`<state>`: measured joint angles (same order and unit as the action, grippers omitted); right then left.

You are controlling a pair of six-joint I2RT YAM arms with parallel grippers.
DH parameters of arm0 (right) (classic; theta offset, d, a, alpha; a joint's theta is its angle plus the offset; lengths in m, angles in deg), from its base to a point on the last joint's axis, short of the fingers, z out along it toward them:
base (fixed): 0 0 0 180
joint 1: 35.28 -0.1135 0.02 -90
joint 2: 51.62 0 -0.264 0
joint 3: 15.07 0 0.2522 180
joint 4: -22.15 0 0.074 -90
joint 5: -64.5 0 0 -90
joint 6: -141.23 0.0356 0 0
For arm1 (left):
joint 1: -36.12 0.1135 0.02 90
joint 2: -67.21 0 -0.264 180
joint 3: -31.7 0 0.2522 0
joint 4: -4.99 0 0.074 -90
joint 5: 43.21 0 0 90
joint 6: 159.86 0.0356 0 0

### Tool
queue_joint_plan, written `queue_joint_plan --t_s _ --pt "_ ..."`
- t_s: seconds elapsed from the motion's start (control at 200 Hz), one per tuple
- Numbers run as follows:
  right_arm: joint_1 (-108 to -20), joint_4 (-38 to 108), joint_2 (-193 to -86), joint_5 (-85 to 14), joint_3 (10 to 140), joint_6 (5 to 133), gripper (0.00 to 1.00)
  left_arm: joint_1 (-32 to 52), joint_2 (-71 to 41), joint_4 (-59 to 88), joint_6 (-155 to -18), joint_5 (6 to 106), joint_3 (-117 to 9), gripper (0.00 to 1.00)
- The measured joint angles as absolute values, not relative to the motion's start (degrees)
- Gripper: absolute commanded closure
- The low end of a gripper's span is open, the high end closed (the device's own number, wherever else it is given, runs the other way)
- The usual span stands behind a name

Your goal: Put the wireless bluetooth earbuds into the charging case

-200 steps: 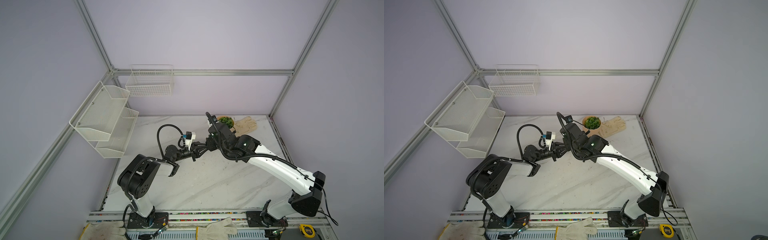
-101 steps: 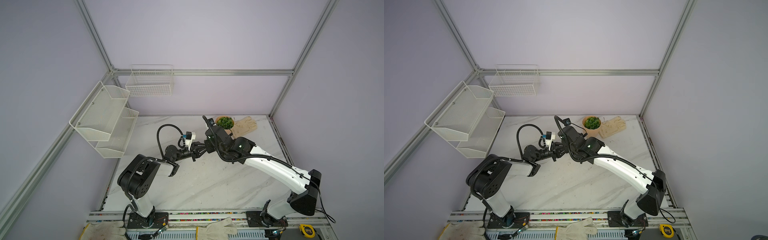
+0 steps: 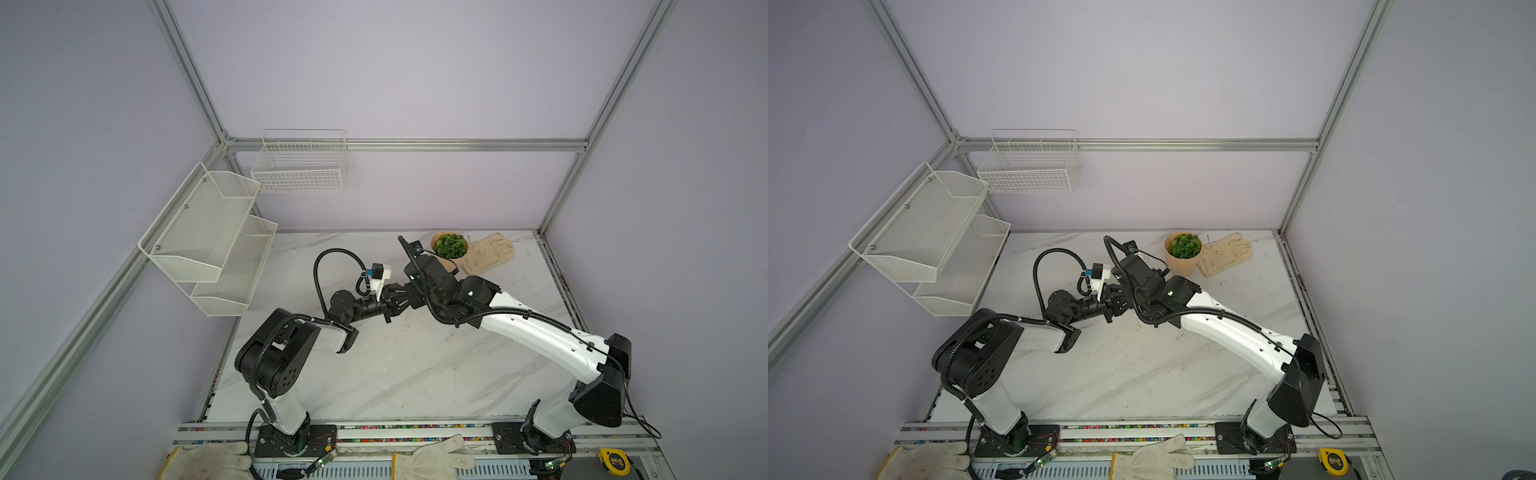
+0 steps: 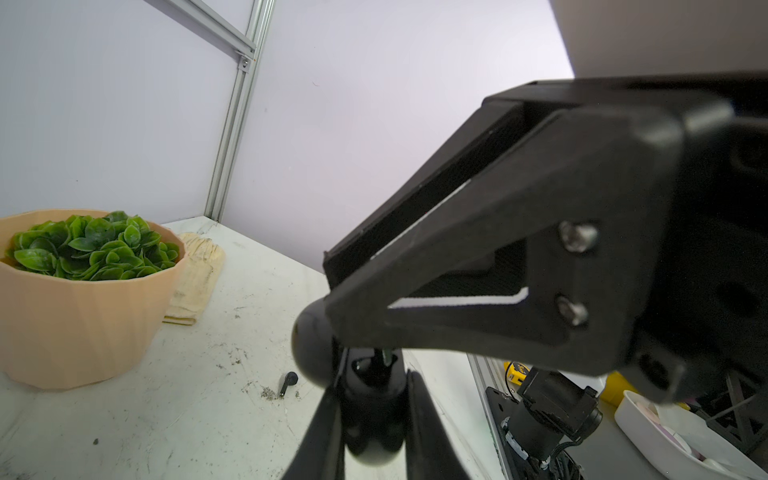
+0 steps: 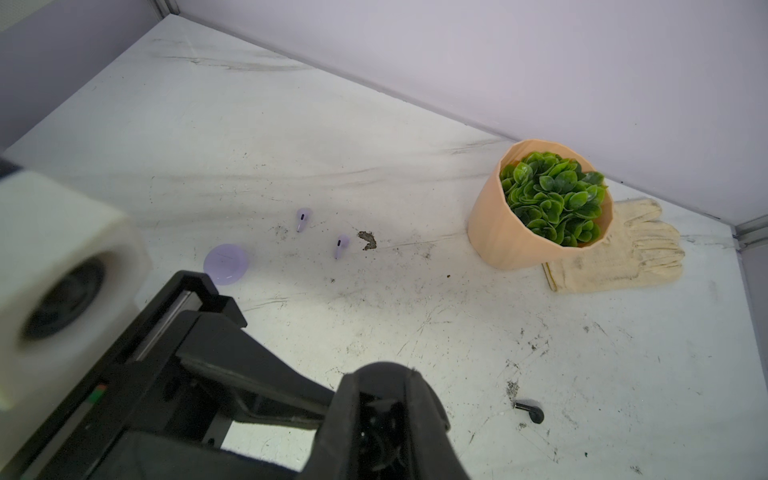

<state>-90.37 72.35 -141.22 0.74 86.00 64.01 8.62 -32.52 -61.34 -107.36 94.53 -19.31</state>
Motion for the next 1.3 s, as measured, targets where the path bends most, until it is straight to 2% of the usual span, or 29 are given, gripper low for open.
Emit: queue_joint_plan --t_s 1.295 --pt "-90.7 73.1 -141.2 0.4 85.9 62.3 0.83 8.6 -32.5 -61.3 -107.2 94.8 -19.3 1.00"
